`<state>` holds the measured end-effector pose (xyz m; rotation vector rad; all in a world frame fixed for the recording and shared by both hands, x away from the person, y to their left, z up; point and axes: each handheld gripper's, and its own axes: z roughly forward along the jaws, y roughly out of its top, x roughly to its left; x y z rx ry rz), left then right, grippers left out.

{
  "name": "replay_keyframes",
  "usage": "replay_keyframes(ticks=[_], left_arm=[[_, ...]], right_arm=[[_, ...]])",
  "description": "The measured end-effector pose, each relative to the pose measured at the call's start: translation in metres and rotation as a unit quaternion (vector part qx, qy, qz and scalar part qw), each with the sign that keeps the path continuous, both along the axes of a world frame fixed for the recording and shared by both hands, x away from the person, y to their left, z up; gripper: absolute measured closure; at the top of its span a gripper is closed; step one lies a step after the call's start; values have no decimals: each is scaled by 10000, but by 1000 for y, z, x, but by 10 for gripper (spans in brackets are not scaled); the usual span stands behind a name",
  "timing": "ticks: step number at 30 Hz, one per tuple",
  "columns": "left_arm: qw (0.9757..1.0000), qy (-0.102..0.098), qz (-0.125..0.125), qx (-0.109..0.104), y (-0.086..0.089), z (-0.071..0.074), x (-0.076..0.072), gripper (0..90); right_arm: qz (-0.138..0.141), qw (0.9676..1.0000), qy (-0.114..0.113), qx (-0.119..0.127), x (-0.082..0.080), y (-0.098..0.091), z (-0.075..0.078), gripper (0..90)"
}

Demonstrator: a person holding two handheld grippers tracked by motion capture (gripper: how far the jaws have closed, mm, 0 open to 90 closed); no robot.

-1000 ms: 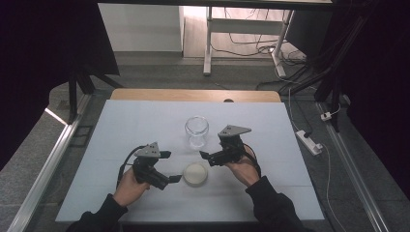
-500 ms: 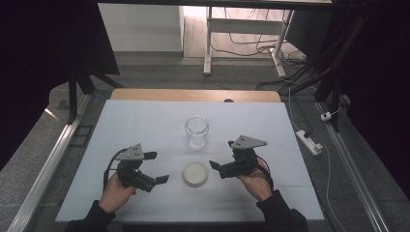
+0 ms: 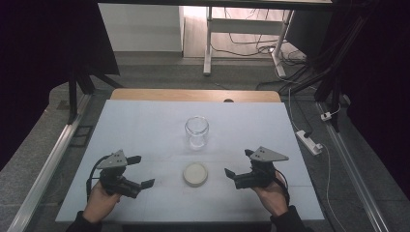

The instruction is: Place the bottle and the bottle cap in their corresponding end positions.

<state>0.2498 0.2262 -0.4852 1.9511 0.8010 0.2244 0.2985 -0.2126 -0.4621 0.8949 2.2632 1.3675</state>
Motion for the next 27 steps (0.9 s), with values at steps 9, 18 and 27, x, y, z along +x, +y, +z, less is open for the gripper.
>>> replay_keyframes(ticks=[9, 18, 27], left_arm=[[9993, 30, 357, -75, 25, -4, -16, 0], [9972, 71, 727, -132, 49, -11, -33, 0], [9936, 228, 1086, -223, 73, -24, -52, 0]], right_arm=[[-293, 9995, 72, 44, -17, -28, -1, 0], [-691, 9976, 87, -54, -35, -54, -9, 0], [-1017, 9943, 265, -167, -51, -78, -19, 0]])
